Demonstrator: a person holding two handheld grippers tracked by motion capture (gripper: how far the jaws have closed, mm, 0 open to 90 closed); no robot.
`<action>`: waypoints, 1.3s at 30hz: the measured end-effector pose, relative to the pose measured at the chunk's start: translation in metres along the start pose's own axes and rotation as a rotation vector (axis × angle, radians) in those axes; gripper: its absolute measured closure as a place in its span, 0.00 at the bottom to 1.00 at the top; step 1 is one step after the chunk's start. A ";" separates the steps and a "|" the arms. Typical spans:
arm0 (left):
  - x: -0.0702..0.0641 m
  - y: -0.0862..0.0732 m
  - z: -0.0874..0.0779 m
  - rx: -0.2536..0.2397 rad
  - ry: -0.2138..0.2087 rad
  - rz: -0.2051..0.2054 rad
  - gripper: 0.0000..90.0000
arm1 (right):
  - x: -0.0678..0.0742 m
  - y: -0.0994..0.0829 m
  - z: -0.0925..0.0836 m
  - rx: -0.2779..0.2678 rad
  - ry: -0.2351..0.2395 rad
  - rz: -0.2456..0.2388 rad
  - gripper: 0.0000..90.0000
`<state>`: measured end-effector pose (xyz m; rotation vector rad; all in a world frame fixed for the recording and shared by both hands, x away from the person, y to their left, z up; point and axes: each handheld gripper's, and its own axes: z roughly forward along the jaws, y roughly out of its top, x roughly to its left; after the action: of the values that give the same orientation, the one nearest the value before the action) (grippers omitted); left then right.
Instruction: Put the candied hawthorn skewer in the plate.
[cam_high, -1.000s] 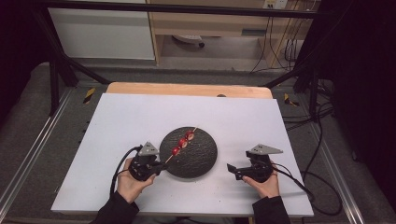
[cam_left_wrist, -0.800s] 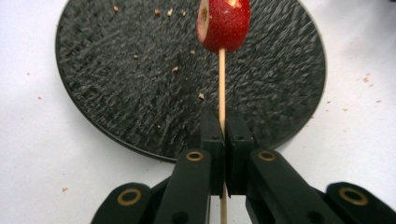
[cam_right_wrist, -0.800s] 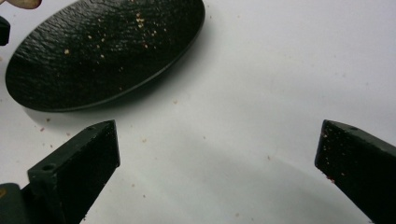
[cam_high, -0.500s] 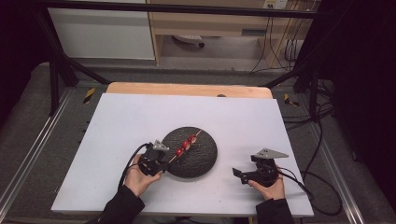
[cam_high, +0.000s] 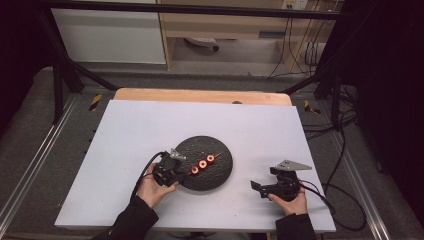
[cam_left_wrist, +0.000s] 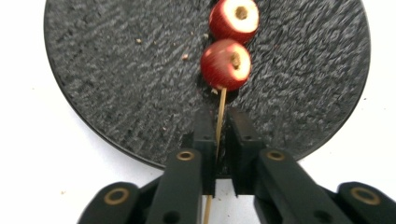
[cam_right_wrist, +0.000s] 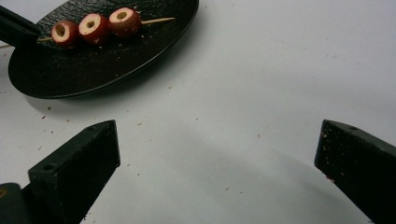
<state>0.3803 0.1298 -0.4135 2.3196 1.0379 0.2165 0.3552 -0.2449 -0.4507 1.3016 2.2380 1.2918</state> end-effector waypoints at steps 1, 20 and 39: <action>0.000 -0.001 -0.002 -0.017 -0.001 0.007 0.86 | 0.000 0.000 -0.001 0.000 0.000 0.002 0.01; 0.053 -0.066 -0.055 -0.203 -0.057 0.043 0.22 | -0.001 0.001 -0.005 -0.005 0.000 0.005 0.01; 0.082 -0.126 -0.057 -0.274 -0.002 -0.008 0.12 | 0.000 -0.005 -0.003 0.042 0.017 -0.059 0.01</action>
<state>0.3361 0.2816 -0.4456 2.0681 0.9525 0.3320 0.3508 -0.2476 -0.4528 1.2328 2.3090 1.2468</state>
